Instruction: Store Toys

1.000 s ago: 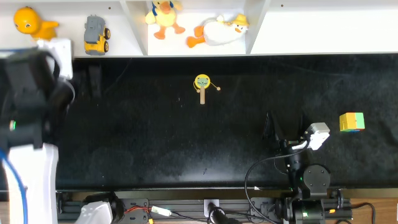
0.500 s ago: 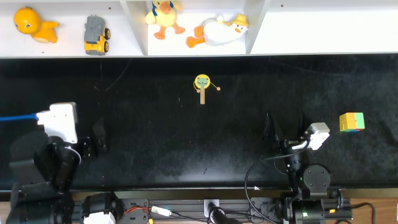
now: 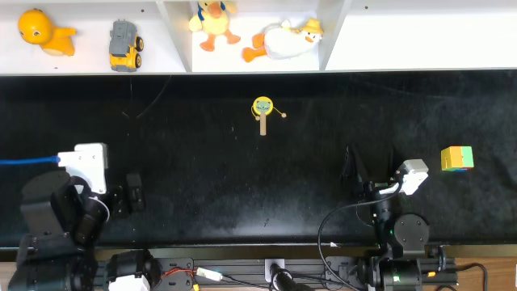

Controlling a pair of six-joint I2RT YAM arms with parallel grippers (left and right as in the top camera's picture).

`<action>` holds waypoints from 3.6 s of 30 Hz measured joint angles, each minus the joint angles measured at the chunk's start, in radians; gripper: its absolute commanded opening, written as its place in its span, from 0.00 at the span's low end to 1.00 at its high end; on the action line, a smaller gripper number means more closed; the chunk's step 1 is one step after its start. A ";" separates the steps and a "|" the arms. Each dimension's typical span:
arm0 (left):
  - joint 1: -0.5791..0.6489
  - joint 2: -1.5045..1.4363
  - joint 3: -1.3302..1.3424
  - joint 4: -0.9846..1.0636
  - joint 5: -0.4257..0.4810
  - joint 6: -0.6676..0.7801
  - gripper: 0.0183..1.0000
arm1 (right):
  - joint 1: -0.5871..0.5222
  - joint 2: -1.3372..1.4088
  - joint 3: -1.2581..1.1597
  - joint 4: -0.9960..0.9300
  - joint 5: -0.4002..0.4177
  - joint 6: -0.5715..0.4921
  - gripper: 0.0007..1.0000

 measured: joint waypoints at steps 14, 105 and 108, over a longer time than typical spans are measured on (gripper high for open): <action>0.000 -0.361 -0.560 0.599 0.018 -0.080 1.00 | 0.000 0.000 0.000 0.000 0.000 0.000 0.99; -0.020 -0.588 -0.922 1.008 0.003 -0.174 1.00 | 0.000 0.166 0.150 -0.093 -0.259 0.121 1.00; -0.020 -0.588 -0.922 1.008 0.003 -0.174 1.00 | 0.000 0.311 0.272 -0.106 -0.312 0.064 1.00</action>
